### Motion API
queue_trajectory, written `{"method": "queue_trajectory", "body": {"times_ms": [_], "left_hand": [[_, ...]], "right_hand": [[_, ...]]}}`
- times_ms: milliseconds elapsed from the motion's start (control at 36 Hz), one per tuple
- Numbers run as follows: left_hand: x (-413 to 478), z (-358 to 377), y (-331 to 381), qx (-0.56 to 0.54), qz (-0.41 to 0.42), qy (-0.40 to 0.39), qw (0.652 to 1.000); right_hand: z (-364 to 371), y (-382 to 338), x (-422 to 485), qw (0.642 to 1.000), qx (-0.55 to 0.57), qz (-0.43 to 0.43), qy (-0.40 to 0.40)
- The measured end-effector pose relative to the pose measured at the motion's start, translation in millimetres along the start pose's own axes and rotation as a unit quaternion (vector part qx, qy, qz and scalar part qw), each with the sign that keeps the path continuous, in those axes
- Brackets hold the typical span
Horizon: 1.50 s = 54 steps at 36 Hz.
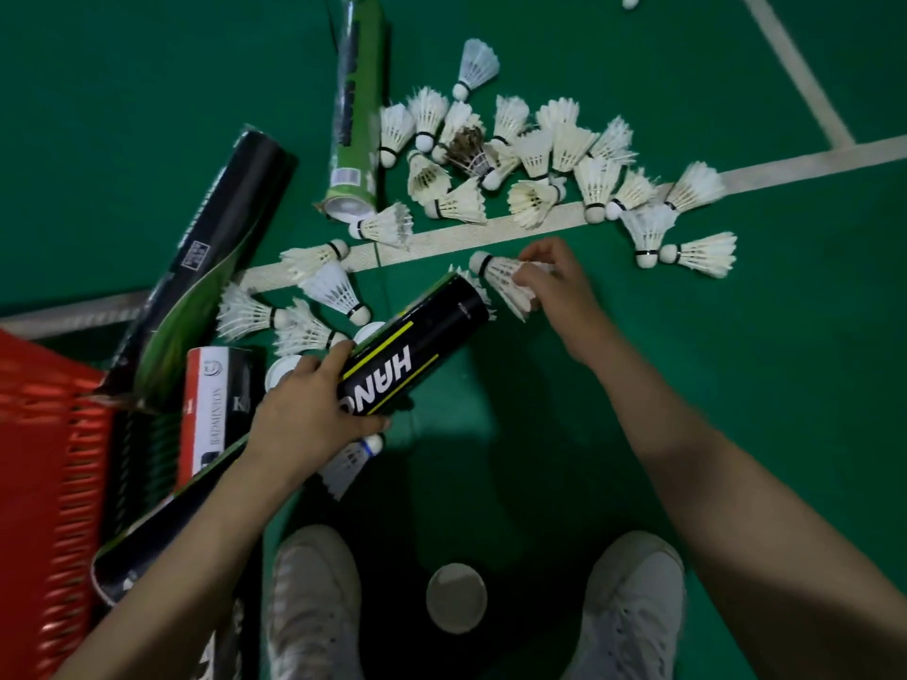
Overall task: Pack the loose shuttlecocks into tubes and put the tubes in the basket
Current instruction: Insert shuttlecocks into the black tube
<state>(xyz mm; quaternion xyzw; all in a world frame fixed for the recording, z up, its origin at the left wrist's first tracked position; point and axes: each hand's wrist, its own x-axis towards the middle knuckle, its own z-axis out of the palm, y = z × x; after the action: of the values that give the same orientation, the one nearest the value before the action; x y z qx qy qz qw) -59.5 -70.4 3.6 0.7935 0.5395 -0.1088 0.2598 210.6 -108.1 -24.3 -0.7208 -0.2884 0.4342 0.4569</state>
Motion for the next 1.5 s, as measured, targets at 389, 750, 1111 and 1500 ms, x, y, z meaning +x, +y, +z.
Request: {"method": "queue_trajectory", "body": {"times_ms": [389, 750, 1111, 1500], "left_hand": [[-14.9, -13.0, -50.4, -0.013, 0.03, -0.007, 0.999], [-13.3, -20.6, -58.6, 0.023, -0.043, -0.011, 0.999], [-5.6, -9.6, -85.4, -0.039, -0.146, -0.025, 0.988], [-8.0, -1.9, -84.1, -0.025, -0.146, -0.021, 0.989]], "right_hand": [[56.5, -21.8, 12.1, 0.978, 0.035, 0.082, -0.188], [127.1, -19.2, 9.7, 0.981, -0.072, 0.082, -0.159], [137.6, 56.7, -48.2, 0.937, -0.24, -0.176, -0.183], [169.2, 72.0, -70.7, 0.724, -0.464, -0.333, -0.387]]}}
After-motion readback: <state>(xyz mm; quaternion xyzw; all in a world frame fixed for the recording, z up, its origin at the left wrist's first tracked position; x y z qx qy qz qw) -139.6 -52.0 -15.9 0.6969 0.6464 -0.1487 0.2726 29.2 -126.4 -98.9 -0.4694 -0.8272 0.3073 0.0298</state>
